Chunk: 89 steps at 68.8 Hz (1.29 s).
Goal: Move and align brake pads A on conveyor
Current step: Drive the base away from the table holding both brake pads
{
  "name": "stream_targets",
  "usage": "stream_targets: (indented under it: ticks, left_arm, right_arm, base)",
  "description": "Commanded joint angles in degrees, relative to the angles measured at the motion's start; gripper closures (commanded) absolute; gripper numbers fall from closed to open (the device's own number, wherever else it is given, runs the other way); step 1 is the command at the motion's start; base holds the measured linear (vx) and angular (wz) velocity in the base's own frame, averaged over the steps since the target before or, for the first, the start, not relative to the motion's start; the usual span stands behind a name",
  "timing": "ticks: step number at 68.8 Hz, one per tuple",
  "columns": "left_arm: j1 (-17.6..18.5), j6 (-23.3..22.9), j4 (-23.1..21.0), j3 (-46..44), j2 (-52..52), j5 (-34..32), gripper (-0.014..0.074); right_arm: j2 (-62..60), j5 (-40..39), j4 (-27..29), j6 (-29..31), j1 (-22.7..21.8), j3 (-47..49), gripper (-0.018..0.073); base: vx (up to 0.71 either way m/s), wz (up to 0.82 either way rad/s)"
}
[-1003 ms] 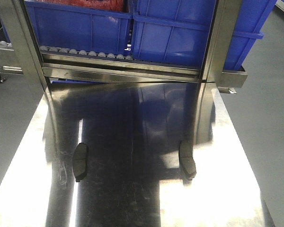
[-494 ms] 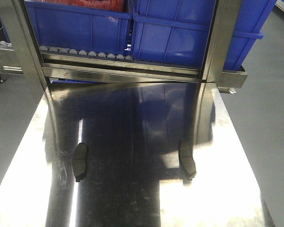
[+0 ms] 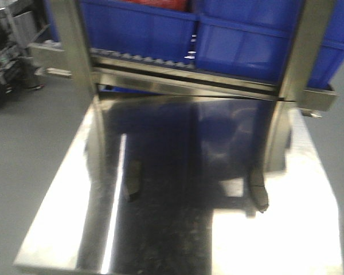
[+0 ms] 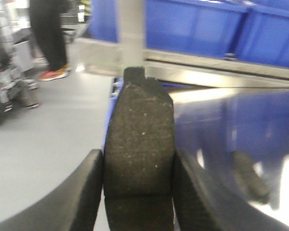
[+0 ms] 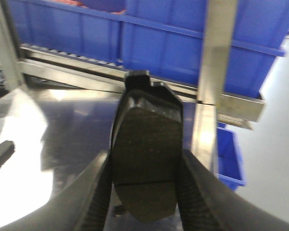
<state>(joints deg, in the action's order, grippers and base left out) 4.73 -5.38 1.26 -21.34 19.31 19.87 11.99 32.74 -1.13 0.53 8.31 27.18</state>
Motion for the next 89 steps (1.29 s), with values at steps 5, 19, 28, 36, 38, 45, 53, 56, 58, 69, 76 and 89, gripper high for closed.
stream_targets:
  ticks: [5, 19, 28, 36, 38, 45, 53, 56, 58, 69, 76, 89]
  left_arm:
    - [0.1, -0.1, -0.4, -1.8, 0.3, -5.5, 0.0602]
    - [0.1, -0.1, -0.3, -1.8, 0.3, -5.5, 0.0602]
    - [0.1, -0.1, -0.3, -1.8, 0.3, -5.5, 0.0602]
    - [0.1, -0.1, -0.3, -1.8, 0.3, -5.5, 0.0602]
    - [0.1, -0.1, -0.3, -1.8, 0.3, -5.5, 0.0602]
    - [0.1, -0.1, -0.3, -1.8, 0.3, -5.5, 0.0602]
    - [0.1, -0.1, -0.3, -1.8, 0.3, -5.5, 0.0602]
    - [0.1, -0.1, -0.3, -1.8, 0.3, -5.5, 0.0602]
    - [0.1, -0.1, -0.3, -1.8, 0.3, -5.5, 0.0602]
    - [0.1, -0.1, -0.3, -1.8, 0.3, -5.5, 0.0602]
    - [0.1, -0.1, -0.3, -1.8, 0.3, -5.5, 0.0602]
    - [0.1, -0.1, -0.3, -1.8, 0.3, -5.5, 0.0602]
  right_arm:
    - [0.4, -5.9, -0.2, 0.5, -0.1, 1.7, 0.0569]
    - [0.4, -5.9, -0.2, 0.5, -0.1, 1.7, 0.0569]
    - [0.4, -5.9, -0.2, 0.5, -0.1, 1.7, 0.0569]
    - [0.4, -5.9, -0.2, 0.5, -0.1, 1.7, 0.0569]
    - [0.4, -5.9, -0.2, 0.5, -0.1, 1.7, 0.0569]
    - [0.4, -5.9, -0.2, 0.5, -0.1, 1.7, 0.0569]
    - [0.4, -5.9, -0.2, 0.5, -0.1, 1.7, 0.0569]
    - [0.4, -5.9, -0.2, 0.5, -0.1, 1.7, 0.0569]
    - [0.4, -5.9, -0.2, 0.5, -0.1, 1.7, 0.0569]
    - [0.4, -5.9, -0.2, 0.5, -0.1, 1.7, 0.0569]
    - [0.4, -5.9, -0.2, 0.5, -0.1, 1.7, 0.0569]
    - [0.4, -5.9, -0.2, 0.5, -0.1, 1.7, 0.0569]
  base:
    - [-0.16, 0.63]
    - [-0.21, 0.8]
    - [-0.22, 0.85]
    - [-0.21, 0.82]
    - [-0.21, 0.8]
    - [-0.2, 0.79]
    - [-0.2, 0.77]
    - [-0.2, 0.79]
    - [-0.19, 0.81]
    - [-0.17, 0.84]
    - [-0.14, 0.9]
    - [-0.09, 1.01]
